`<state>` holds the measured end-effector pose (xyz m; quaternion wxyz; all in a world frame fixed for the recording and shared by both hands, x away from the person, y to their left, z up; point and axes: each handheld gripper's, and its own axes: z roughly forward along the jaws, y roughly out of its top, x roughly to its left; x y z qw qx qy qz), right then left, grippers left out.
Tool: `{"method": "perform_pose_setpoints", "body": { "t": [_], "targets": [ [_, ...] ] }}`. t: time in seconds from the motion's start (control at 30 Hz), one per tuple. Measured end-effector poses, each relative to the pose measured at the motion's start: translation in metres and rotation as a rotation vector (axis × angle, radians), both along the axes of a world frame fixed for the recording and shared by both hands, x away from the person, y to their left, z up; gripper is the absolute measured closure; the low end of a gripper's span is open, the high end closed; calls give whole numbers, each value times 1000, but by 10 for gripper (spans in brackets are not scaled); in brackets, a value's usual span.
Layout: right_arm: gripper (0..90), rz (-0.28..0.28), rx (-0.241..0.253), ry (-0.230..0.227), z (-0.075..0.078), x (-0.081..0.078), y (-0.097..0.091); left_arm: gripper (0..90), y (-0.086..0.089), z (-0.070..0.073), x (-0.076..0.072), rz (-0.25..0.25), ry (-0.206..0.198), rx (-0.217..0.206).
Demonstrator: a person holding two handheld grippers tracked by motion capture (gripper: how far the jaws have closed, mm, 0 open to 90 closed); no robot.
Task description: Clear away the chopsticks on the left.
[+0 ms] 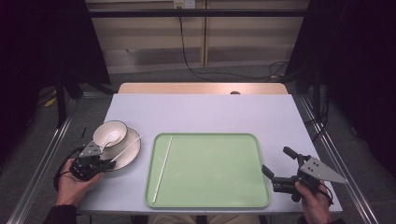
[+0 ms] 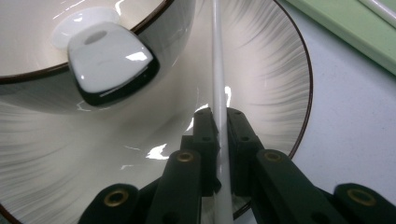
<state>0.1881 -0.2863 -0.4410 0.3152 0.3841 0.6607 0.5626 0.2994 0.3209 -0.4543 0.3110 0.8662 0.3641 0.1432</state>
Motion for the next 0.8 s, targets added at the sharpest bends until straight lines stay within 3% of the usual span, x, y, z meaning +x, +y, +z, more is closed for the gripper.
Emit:
{"method": "perform_pose_setpoints", "body": {
  "t": [0.33, 0.6, 0.8],
  "targets": [
    [7, 0, -1, 0, 0, 0, 0, 846, 1, 3, -1, 4, 0, -4],
    [7, -3, -1, -1, 0, 0, 0, 846, -1, 8, -6, 38, -2, -53],
    [7, -1, 1, -1, 0, 1, 0, 847, 0, 13, -9, 52, -10, -48]
  ]
}}
